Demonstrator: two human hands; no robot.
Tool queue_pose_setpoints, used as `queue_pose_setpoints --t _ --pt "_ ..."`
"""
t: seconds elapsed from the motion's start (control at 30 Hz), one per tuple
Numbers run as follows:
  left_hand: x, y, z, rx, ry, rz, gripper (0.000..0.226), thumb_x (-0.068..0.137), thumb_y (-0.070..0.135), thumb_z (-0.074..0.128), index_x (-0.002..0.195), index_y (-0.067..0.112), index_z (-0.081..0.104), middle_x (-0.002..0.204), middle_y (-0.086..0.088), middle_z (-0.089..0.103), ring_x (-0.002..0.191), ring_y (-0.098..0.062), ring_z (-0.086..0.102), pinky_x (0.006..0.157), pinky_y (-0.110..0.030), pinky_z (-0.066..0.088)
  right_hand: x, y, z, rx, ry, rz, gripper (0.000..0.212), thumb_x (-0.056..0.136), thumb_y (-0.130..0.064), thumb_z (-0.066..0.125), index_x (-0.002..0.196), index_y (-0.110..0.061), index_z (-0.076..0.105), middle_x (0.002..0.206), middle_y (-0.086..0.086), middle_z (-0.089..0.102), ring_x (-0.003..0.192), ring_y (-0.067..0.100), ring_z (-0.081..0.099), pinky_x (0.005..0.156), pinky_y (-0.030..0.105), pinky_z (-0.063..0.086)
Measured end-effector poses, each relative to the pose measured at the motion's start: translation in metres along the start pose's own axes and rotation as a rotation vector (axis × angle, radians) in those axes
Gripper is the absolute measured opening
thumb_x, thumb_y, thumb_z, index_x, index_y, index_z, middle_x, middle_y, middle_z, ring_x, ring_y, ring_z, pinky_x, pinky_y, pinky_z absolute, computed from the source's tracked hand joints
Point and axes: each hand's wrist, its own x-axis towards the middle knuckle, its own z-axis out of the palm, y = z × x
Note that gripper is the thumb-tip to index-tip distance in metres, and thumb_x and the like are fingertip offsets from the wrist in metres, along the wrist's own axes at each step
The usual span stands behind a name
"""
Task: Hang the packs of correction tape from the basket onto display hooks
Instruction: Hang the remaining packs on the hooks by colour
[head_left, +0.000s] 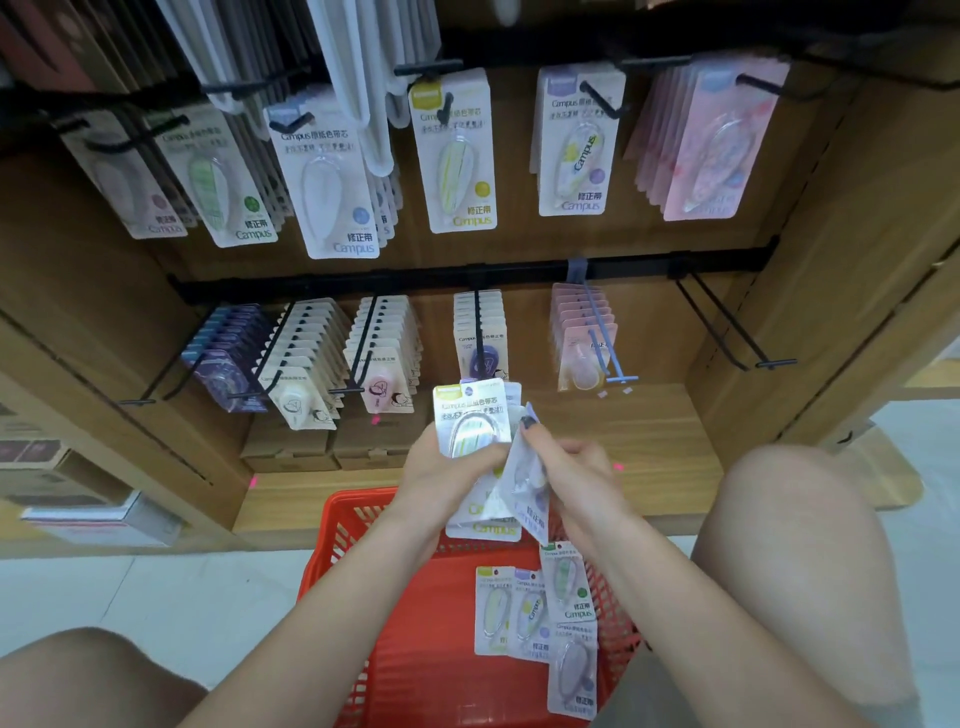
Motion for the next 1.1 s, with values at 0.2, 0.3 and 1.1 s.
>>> queue_pose_setpoints --t 0.2,0.3,1.1 --pt "-0.007 0.013 0.011 -0.118 -0.045 -0.061 0.034 0.087 0.014 0.082 0.118 0.021 0.072 0.108 -0.006 0.08 0.097 -0.026 0.078 0.077 -0.042 0.065 0.004 -0.029 -0.021 -0.289 0.209 -0.344 0.049 0.083 -0.039 0.084 0.117 -0.022 0.054 0.106 -0.003 0.066 0.093 0.015 0.067 0.075 0.038 0.058" --pt "-0.012 0.015 0.024 -0.066 -0.032 -0.069 0.033 0.084 0.016 0.084 0.115 0.024 0.073 0.107 -0.003 0.08 0.099 -0.026 0.078 0.091 -0.053 0.061 -0.003 -0.039 -0.023 -0.374 0.188 -0.52 0.051 0.09 -0.04 0.079 0.128 -0.022 0.05 0.114 -0.005 0.065 0.102 0.012 0.063 0.079 0.026 0.05" --pt "-0.028 0.076 0.038 -0.208 -0.153 -0.156 0.038 0.09 0.022 0.078 0.126 0.019 0.07 0.114 -0.01 0.078 0.102 -0.029 0.077 0.085 -0.045 0.063 -0.021 -0.169 -0.052 0.06 -0.241 -0.695 0.03 0.098 -0.002 0.067 0.126 -0.01 0.059 0.109 0.004 0.079 0.102 0.026 0.077 0.081 0.047 0.063"
